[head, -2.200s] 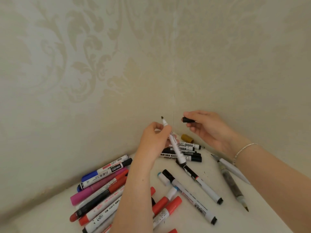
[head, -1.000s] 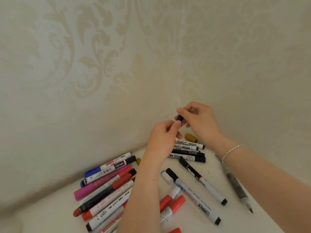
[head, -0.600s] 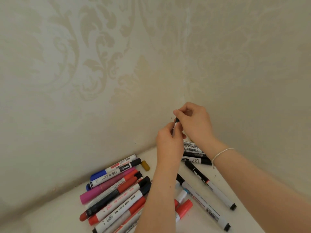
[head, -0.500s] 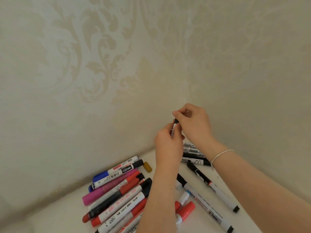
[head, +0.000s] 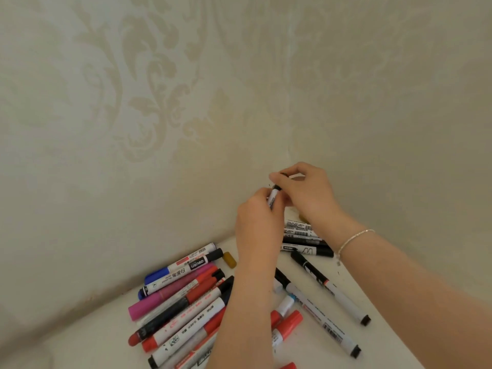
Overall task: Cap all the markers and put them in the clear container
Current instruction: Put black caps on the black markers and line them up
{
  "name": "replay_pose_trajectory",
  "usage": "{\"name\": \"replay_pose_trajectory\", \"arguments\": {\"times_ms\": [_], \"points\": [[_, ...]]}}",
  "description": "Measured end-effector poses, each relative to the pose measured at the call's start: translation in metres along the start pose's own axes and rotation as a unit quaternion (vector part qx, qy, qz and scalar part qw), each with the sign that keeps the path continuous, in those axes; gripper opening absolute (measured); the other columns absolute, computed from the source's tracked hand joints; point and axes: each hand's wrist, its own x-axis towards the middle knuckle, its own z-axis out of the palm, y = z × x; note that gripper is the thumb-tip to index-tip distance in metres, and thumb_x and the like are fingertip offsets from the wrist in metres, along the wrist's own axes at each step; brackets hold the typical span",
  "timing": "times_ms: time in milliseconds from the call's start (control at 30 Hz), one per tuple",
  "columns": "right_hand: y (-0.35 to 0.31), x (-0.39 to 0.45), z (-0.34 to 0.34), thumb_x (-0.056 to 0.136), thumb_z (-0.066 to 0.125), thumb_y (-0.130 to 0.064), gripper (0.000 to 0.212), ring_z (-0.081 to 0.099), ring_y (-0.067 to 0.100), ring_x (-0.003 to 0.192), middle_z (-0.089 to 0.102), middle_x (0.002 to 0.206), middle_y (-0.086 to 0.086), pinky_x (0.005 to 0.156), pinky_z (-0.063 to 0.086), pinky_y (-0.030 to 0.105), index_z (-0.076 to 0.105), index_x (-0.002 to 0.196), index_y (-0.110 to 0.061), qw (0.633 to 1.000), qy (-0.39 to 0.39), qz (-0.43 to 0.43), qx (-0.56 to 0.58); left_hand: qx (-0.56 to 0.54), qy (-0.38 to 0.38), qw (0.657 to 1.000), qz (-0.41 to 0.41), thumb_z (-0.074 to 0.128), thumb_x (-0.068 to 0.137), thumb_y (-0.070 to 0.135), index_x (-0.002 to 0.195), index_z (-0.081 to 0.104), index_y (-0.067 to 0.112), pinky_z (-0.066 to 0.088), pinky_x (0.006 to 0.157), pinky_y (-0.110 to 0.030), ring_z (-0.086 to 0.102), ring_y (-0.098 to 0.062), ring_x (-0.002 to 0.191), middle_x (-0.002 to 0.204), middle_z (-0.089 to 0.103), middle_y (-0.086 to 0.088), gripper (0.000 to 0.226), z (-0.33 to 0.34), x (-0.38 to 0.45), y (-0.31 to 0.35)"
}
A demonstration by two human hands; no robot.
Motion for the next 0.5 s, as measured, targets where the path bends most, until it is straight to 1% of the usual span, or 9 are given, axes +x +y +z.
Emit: {"name": "replay_pose_trajectory", "arguments": {"times_ms": [67, 100, 167, 200, 267, 333, 400, 433, 500], "points": [[-0.001, -0.005, 0.000, 0.080, 0.069, 0.000, 0.026, 0.069, 0.031, 0.087, 0.069, 0.092, 0.020, 0.082, 0.057, 0.043, 0.067, 0.103, -0.012, 0.998, -0.054, 0.024, 0.034, -0.043, -0.029, 0.998, -0.046, 0.054, 0.095, 0.028, 0.095, 0.067, 0.016, 0.046, 0.061, -0.027, 0.062, -0.015, 0.072, 0.080, 0.067, 0.000, 0.018, -0.007, 0.003, -0.001], [0.000, -0.006, -0.002, 0.079, 0.065, 0.006, 0.034, 0.069, 0.032, 0.089, 0.069, 0.093, 0.019, 0.084, 0.056, 0.045, 0.066, 0.106, -0.015, 0.997, -0.063, 0.021, 0.031, -0.066, -0.058, 0.994, -0.067, 0.057, 0.093, 0.030, 0.100, 0.066, 0.017, 0.049, 0.066, -0.026, 0.064, -0.015, 0.078, 0.085, 0.069, 0.000, 0.017, -0.012, 0.005, -0.003], [0.000, -0.002, -0.007, 0.080, 0.059, 0.009, 0.042, 0.067, 0.030, 0.083, 0.067, 0.086, 0.012, 0.084, 0.055, 0.045, 0.067, 0.107, -0.022, 0.998, -0.049, -0.019, -0.027, -0.073, -0.116, 0.985, -0.103, 0.061, 0.092, 0.032, 0.113, 0.061, 0.019, 0.048, 0.070, -0.020, 0.064, -0.012, 0.088, 0.098, 0.069, 0.000, 0.025, -0.024, 0.007, -0.009], [-0.001, 0.000, -0.010, 0.082, 0.057, 0.008, 0.043, 0.064, 0.026, 0.077, 0.066, 0.083, 0.010, 0.082, 0.055, 0.042, 0.067, 0.108, -0.025, 0.996, -0.043, -0.043, -0.071, -0.047, -0.135, 0.983, -0.114, 0.061, 0.092, 0.031, 0.117, 0.058, 0.019, 0.045, 0.070, -0.019, 0.062, -0.011, 0.090, 0.102, 0.068, 0.000, 0.028, -0.031, 0.008, -0.012], [0.001, 0.006, -0.014, 0.086, 0.052, 0.005, 0.045, 0.056, 0.019, 0.068, 0.066, 0.088, 0.014, 0.066, 0.051, 0.028, 0.065, 0.113, -0.029, 0.982, -0.062, -0.079, -0.158, 0.038, -0.172, 0.976, -0.129, 0.059, 0.093, 0.028, 0.116, 0.059, 0.019, 0.048, 0.075, -0.024, 0.060, -0.012, 0.086, 0.097, 0.068, 0.000, 0.025, -0.045, 0.009, -0.019], [0.009, 0.011, -0.015, 0.088, 0.050, 0.003, 0.045, 0.055, 0.017, 0.067, 0.063, 0.096, 0.015, 0.055, 0.041, 0.018, 0.060, 0.122, -0.025, 0.961, -0.109, -0.099, -0.234, 0.102, -0.241, 0.952, -0.161, 0.059, 0.093, 0.022, 0.109, 0.064, 0.016, 0.054, 0.076, -0.032, 0.062, -0.013, 0.078, 0.084, 0.070, 0.000, 0.018, -0.055, 0.008, -0.025], [0.021, 0.011, -0.012, 0.089, 0.049, 0.004, 0.047, 0.054, 0.016, 0.070, 0.060, 0.097, 0.009, 0.055, 0.038, 0.017, 0.056, 0.126, -0.022, 0.941, -0.154, -0.105, -0.283, 0.142, -0.321, 0.917, -0.190, 0.063, 0.090, 0.017, 0.103, 0.069, 0.012, 0.054, 0.071, -0.027, 0.063, -0.011, 0.073, 0.075, 0.069, 0.000, 0.015, -0.060, 0.005, -0.026], [0.027, 0.011, -0.010, 0.088, 0.049, 0.005, 0.046, 0.054, 0.016, 0.073, 0.058, 0.096, 0.006, 0.059, 0.040, 0.018, 0.055, 0.125, -0.021, 0.932, -0.173, -0.105, -0.301, 0.159, -0.352, 0.901, -0.196, 0.066, 0.088, 0.015, 0.101, 0.071, 0.011, 0.051, 0.067, -0.022, 0.063, -0.009, 0.072, 0.073, 0.068, 0.001, 0.015, -0.060, 0.004, -0.026], [0.038, 0.012, -0.006, 0.086, 0.052, 0.005, 0.038, 0.056, 0.018, 0.081, 0.058, 0.099, 0.004, 0.068, 0.045, 0.023, 0.059, 0.117, -0.016, 0.913, -0.200, -0.107, -0.339, 0.179, -0.391, 0.881, -0.197, 0.071, 0.084, 0.016, 0.100, 0.072, 0.011, 0.048, 0.069, -0.019, 0.064, -0.008, 0.077, 0.074, 0.067, 0.002, 0.017, -0.057, 0.003, -0.025]]}}
